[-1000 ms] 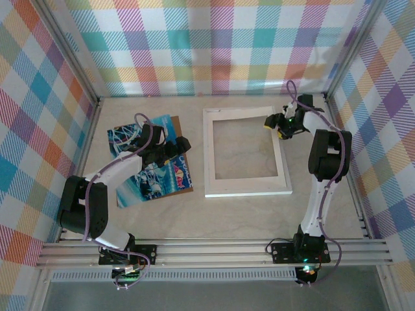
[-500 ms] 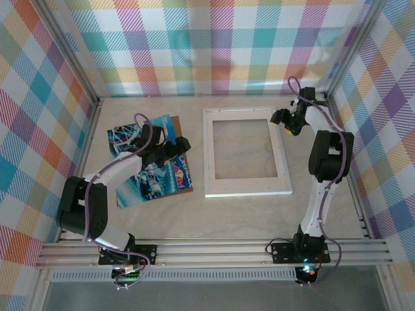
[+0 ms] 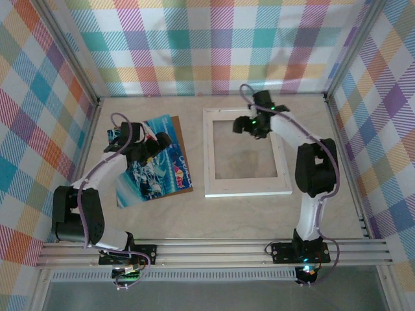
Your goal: Put the photo into the frame
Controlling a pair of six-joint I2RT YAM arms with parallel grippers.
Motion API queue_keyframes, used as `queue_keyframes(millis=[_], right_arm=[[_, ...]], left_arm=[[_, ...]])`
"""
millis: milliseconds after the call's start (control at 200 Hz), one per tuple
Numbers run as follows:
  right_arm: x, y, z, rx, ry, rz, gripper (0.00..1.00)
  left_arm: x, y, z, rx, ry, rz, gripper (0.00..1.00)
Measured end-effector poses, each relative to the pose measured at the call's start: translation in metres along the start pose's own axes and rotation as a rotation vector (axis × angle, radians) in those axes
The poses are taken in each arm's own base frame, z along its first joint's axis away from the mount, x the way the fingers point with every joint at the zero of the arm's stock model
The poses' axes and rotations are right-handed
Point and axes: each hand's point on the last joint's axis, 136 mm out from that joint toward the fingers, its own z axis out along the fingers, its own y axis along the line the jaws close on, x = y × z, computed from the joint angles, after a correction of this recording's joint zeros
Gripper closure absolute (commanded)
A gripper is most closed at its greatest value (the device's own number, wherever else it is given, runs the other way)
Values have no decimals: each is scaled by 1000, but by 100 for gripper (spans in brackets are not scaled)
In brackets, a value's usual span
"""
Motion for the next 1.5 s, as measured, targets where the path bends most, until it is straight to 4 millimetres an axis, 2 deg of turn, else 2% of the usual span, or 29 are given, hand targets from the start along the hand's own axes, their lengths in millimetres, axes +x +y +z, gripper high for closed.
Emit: queue_keyframes(millis=[95,185,250,330,365,495,585,725,815,965,1295,1500], right_arm=[[29,44,14,-48,39,-24,27],[50,80,19,-88,63,-46,30],[63,104,21,-113,71,-69,36],[79,130,21,-145,84,-101,49],[87,141,21,-159,92,-109,52],[113,172,21,-191,120,-138,59],[131,188,22,-206,143,-158,60],[153,212,40,-209,187,-196,60],[169,216,52,-191,225,-204,60],[190,203,68,-127,285,-195,58],[201,192,72,-63,303,-176,56],[211,193,77,-53,322,-180,55]], left_arm=[[-2,11,-5,-15,-14,-22,0],[9,25,-3,-39,6,-49,0],[21,38,1,-67,27,-70,0],[34,54,3,-101,48,-93,0],[39,60,3,-114,52,-103,0],[52,78,-6,-139,43,-140,0],[55,89,-13,-147,22,-170,0],[59,96,-18,-154,8,-190,0],[62,98,-17,-157,15,-192,0],[65,101,-12,-161,28,-197,0],[66,103,-2,-147,55,-209,0],[66,102,-2,-139,56,-208,0]])
